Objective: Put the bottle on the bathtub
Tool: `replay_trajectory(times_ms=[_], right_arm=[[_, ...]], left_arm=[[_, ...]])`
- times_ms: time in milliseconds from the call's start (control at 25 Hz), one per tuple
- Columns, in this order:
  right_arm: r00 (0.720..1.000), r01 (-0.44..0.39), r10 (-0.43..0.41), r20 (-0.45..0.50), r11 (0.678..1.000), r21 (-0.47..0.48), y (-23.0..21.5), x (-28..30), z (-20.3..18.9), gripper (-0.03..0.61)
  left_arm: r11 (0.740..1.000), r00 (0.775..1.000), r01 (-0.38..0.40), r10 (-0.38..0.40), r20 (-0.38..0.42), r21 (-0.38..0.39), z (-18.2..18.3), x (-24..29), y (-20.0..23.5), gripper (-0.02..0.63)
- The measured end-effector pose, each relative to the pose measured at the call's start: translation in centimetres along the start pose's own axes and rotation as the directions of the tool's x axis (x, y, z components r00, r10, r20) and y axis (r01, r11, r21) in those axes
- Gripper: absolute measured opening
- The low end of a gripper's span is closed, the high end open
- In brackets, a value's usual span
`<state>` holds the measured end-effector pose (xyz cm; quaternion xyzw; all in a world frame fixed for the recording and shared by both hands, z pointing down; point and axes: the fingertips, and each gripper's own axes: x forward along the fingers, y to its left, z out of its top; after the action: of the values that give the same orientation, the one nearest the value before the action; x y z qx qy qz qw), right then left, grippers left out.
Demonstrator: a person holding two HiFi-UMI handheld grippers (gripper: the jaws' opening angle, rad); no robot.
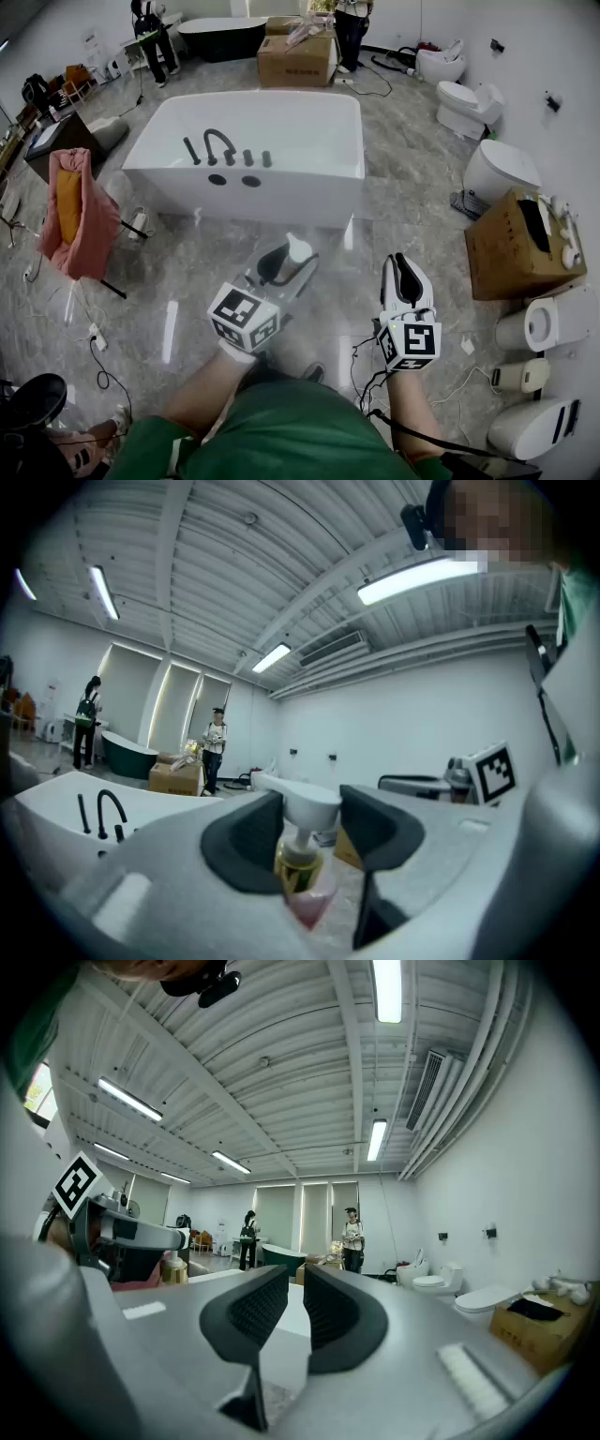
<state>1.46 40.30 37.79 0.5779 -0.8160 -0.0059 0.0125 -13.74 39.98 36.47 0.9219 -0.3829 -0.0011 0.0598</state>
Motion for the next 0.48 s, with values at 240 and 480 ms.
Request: replay_trajectory(times_ms=[240,480], right_arm=[[1.000,-0.010,0.010,0.005,1.000,0.005,-0.1,-0.6,0.1,0.049],[1.000,-0.006,0.006,0.015,0.999,0.038,-0.3,-1.9,0.4,0.048]], left_arm=[[1.000,1.000,-0.021,0.021,0.007,-0.006,0.2,-0.3,-0.2,0.189],[0.999,0.999,-0.040,0.040,0.024,-0.014,0.7,-0.7,-0.3,0.189]])
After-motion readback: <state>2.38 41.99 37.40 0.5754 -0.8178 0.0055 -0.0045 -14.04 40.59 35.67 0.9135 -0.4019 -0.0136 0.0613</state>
